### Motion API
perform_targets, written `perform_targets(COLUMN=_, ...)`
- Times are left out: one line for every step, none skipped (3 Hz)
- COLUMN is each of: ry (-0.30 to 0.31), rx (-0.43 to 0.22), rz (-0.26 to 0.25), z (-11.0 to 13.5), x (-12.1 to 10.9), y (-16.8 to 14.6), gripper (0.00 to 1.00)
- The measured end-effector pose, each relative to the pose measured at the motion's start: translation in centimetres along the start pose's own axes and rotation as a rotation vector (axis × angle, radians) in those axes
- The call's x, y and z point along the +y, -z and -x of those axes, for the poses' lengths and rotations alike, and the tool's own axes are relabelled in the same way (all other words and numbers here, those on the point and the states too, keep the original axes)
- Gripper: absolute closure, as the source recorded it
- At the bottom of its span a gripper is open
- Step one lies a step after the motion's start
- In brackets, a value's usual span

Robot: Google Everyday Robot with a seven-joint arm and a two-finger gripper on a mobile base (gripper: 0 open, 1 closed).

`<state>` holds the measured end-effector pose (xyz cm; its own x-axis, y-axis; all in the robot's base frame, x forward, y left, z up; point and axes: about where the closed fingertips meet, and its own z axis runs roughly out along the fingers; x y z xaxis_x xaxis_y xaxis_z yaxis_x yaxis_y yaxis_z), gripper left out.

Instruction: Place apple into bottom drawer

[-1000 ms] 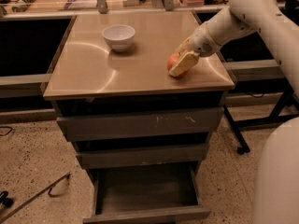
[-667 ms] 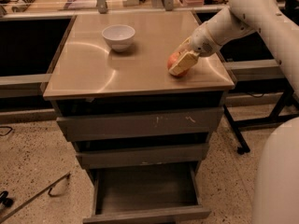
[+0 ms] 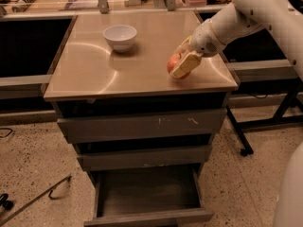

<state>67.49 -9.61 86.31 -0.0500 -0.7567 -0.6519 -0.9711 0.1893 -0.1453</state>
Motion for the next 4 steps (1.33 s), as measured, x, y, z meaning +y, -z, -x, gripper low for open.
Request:
perform_targets(ry=0.07, rx=-0.005, rz=0.003, z=1.9, x=3.3, y=2.0, gripper=1.0)
perform_targets(ry=0.097, rx=0.006, rz=0.01, z=2.3, x=9.9, y=4.7, gripper=1.0)
perform_targets(ry=0.098, rx=0.005, rz=0.012, z=2.3, x=9.9, y=4.6, gripper=1.0)
perform_targets(ry=0.093, rx=0.017, rz=0.039, z=0.4, x=11.6, y=2.4, gripper=1.0)
